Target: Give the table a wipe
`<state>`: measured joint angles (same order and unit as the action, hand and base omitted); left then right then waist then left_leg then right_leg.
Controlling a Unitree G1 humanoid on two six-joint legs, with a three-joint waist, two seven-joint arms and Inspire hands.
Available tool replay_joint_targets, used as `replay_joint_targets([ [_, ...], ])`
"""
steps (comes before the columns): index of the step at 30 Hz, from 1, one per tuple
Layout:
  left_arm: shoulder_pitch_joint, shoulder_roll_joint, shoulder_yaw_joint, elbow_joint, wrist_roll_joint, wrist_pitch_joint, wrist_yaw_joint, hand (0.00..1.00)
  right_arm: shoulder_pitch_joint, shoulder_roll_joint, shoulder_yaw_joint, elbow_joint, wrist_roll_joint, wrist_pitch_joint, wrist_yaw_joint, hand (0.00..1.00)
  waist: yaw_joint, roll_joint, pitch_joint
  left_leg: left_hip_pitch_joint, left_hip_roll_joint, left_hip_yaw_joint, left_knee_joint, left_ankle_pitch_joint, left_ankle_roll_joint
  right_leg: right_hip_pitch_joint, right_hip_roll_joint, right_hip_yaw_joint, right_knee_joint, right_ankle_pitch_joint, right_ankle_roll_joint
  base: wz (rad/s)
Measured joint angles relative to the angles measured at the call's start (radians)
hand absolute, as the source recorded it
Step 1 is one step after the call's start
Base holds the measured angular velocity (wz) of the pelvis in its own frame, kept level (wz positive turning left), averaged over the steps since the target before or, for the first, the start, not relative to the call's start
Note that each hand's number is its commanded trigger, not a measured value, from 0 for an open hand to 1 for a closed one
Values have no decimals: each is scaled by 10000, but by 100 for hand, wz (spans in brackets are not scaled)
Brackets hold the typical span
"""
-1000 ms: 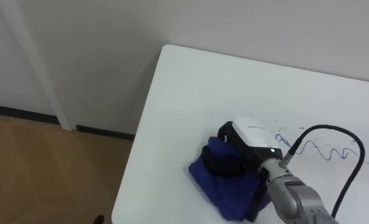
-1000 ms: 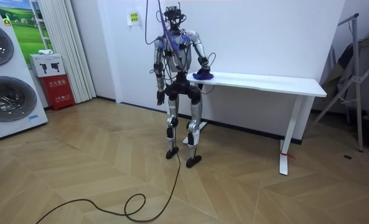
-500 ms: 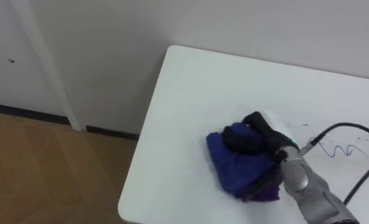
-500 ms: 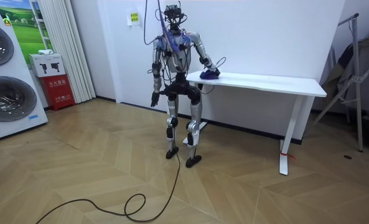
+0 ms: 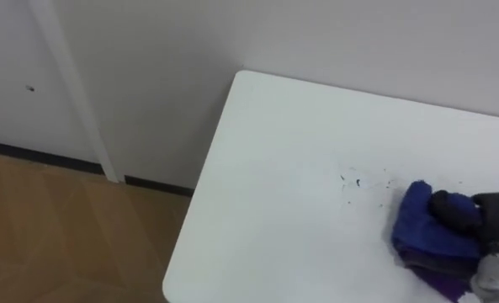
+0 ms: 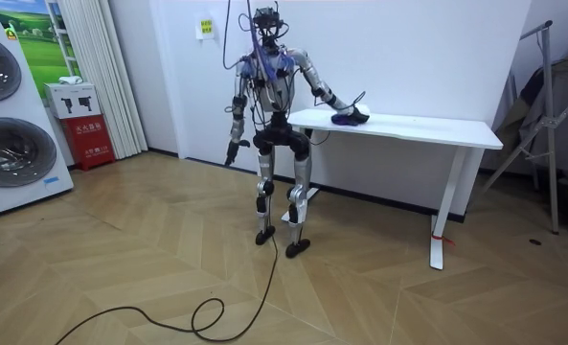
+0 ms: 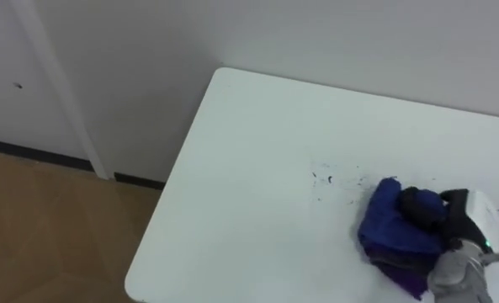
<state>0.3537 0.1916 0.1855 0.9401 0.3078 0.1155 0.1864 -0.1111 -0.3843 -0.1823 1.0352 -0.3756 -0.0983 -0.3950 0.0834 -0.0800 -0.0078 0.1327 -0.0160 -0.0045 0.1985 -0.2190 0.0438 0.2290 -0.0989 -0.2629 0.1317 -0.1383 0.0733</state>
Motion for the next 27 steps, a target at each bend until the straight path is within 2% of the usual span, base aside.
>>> replay_joint_targets([
  [2,-20,2,248,-15,16,-139,26,0,390,-3,-568,168,89,-113,-229,100,-171,-100,-9,5,1,18,-21,-4,7,-16,6,116,15,-3,4,0],
  [5,-109,24,598,-15,7,-140,35,0,964,-6,-1296,152,141,-128,-572,100,-324,-129,-11,8,27,39,-72,-16,19,-35,32,109,22,-2,4,-10],
  [9,-87,60,583,-15,14,-142,47,0,1397,-8,-1428,-223,61,-55,-984,100,-513,-81,-35,-9,-24,58,-103,-15,18,-23,41,-132,49,-2,4,-7],
  [10,-116,34,450,-9,14,-142,56,0,1374,9,-1363,-438,26,102,-982,100,-474,-39,-46,5,4,204,-120,-13,14,-38,40,-90,46,-3,5,-31],
  [12,-190,29,186,28,11,-122,55,0,1173,113,-915,-964,-247,584,-970,100,-451,7,-32,-3,17,386,-117,-4,0,-126,44,25,48,-3,5,-40],
  [13,-361,32,-85,176,13,-110,52,0,1114,150,-454,-1625,-638,1061,-912,100,-244,53,-24,-8,48,572,-126,3,-13,-255,65,197,89,-3,5,-63],
  [14,-600,35,-356,348,7,-62,48,0,1099,227,223,-2594,-1089,1519,-757,100,26,91,-2,-55,50,608,-124,9,-22,-422,92,221,90,-2,4,-72],
  [15,-703,29,-452,401,11,-30,32,0,1048,280,693,-3169,-1352,1685,-612,100,128,91,12,-83,55,619,-120,17,-35,-500,107,209,89,-2,4,-58],
  [16,-877,-13,-633,431,33,96,-10,0,747,355,1710,-3923,-1856,1841,-264,100,162,95,17,-179,88,634,-92,42,-74,-611,134,132,91,19,-29,-25],
  [17,-910,-36,-755,457,91,133,-20,0,518,396,2114,-4172,-2053,1887,-84,100,199,101,21,-217,99,623,-84,58,-93,-651,142,130,113,26,-40,-9],
  [19,-1231,-81,-1232,410,106,161,-125,0,-670,747,3766,-4606,-2572,2062,755,100,597,85,91,-277,149,517,-88,118,-162,-732,187,46,214,10,-73,14],
  [20,-1247,-81,-1244,353,155,166,-170,0,-1000,800,4110,-4607,-2680,2080,985,100,685,43,99,-326,142,436,-86,136,-176,-735,187,-5,210,-15,-115,37],
  [21,-1254,-81,-1252,279,326,182,-219,0,-1536,869,4454,-4568,-2939,2021,1450,100,859,-43,141,-393,107,210,-92,190,-197,-717,178,-181,200,-36,-150,61],
  [22,-1200,-81,-1272,218,363,284,-222,0,-1950,897,4467,-4383,-2963,1994,1729,100,1067,-103,149,-530,70,-103,-74,236,-204,-685,162,-438,187,-37,-151,96],
  [23,-1123,-76,-1274,204,355,453,-223,0,-2327,870,4445,-3858,-2763,1992,1802,100,1150,-153,156,-579,17,-392,-68,342,-187,-678,126,-743,180,-37,-151,94],
  [24,-1035,-68,-1272,197,365,521,-223,0,-2488,862,4429,-3546,-2649,2006,1819,100,1184,-170,146,-612,-7,-549,-69,368,-179,-659,112,-869,188,-37,-151,94],
  [25,-746,-7,-1273,174,362,615,-224,0,-2622,841,4343,-2989,-2358,2016,1824,100,1248,-230,125,-705,-52,-818,-62,420,-173,-654,91,-1019,187,-37,-151,77],
  [27,-428,52,-1187,174,335,772,-253,0,-2484,679,4216,-2074,-1867,1908,1768,100,1319,-253,134,-934,-123,-1190,63,422,-169,-675,77,-1162,188,-38,-150,69],
])
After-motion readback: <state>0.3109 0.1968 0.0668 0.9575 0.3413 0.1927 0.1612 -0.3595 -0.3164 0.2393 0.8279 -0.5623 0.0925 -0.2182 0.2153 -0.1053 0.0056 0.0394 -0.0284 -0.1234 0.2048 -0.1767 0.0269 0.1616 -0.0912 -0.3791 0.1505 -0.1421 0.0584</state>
